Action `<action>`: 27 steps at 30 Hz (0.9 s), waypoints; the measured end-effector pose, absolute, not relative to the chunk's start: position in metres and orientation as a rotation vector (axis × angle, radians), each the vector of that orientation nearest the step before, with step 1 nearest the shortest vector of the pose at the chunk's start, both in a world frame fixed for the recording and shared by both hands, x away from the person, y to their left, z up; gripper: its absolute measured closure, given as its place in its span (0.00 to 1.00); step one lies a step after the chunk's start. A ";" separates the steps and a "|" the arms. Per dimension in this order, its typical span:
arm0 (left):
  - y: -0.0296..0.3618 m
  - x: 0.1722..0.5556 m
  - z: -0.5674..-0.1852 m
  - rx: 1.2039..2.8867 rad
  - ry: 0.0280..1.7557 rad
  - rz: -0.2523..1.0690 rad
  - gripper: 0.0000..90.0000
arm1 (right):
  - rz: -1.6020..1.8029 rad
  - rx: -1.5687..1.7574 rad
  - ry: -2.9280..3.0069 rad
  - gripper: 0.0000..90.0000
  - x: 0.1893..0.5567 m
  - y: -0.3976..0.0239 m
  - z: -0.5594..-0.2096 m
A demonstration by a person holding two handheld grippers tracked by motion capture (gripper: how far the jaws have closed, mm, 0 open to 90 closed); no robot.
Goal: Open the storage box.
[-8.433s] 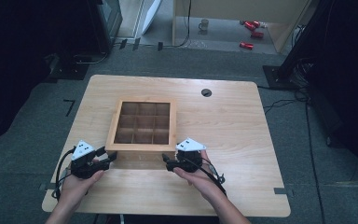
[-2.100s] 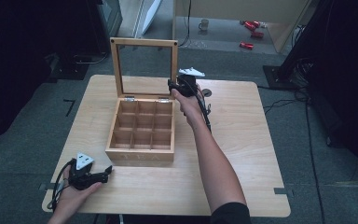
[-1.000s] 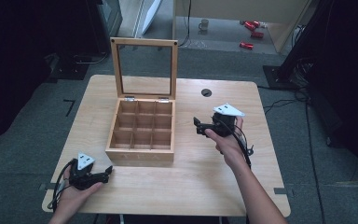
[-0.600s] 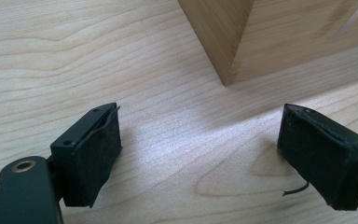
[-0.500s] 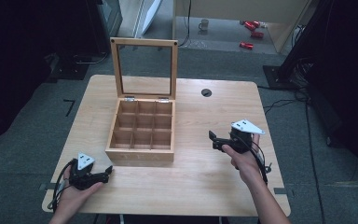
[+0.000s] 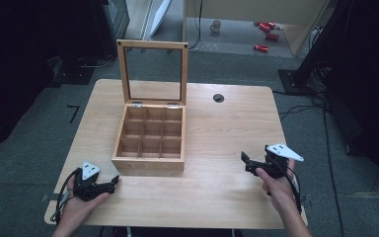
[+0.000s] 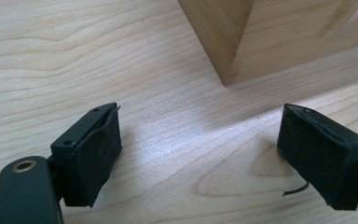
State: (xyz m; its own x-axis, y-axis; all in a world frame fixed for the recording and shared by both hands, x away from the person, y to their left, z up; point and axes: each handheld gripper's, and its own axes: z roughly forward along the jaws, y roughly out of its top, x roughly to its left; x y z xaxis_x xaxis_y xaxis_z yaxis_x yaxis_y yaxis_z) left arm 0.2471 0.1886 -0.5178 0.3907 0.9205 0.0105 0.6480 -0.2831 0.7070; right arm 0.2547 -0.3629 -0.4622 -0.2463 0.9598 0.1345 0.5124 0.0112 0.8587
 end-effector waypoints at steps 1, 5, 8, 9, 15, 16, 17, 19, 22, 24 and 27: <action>0.189 0.247 -0.518 2.031 1.338 0.567 0.15 | 1.166 1.506 1.793 0.03 0.255 -0.363 -0.462; 0.189 0.247 -0.518 2.031 1.338 0.567 0.15 | 1.159 1.560 1.755 0.03 0.241 -0.386 -0.471; 0.189 0.247 -0.518 2.032 1.338 0.567 0.15 | 1.145 1.585 1.743 0.03 0.233 -0.397 -0.476; 0.189 0.247 -0.518 2.032 1.338 0.567 0.15 | 1.145 1.585 1.743 0.03 0.233 -0.397 -0.476; 0.188 0.247 -0.518 2.029 1.342 0.568 0.15 | 1.088 1.650 1.749 0.03 0.214 -0.412 -0.499; 0.188 0.247 -0.518 2.029 1.342 0.568 0.15 | 1.084 1.657 1.750 0.03 0.212 -0.413 -0.501; 0.188 0.247 -0.518 2.029 1.342 0.568 0.15 | 1.084 1.657 1.750 0.03 0.212 -0.413 -0.501; 0.188 0.247 -0.518 2.030 1.342 0.568 0.15 | 1.074 1.677 1.748 0.03 0.207 -0.417 -0.506; 0.188 0.247 -0.518 2.029 1.342 0.568 0.15 | 1.059 1.716 1.741 0.04 0.201 -0.421 -0.511; 0.188 0.247 -0.518 2.030 1.342 0.568 0.15 | 1.001 1.737 1.747 0.05 0.196 -0.421 -0.518; 0.188 0.247 -0.518 2.030 1.342 0.568 0.15 | 0.973 1.747 1.760 0.05 0.193 -0.421 -0.522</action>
State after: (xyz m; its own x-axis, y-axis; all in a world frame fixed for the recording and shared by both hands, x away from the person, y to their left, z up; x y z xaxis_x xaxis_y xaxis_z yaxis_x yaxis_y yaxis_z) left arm 0.2470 0.1883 -0.5178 0.3875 0.9218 0.0106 0.6490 -0.2810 0.7070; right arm 0.1932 -0.4209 -0.5220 -0.0762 0.9859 0.1487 0.6505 -0.0639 0.7568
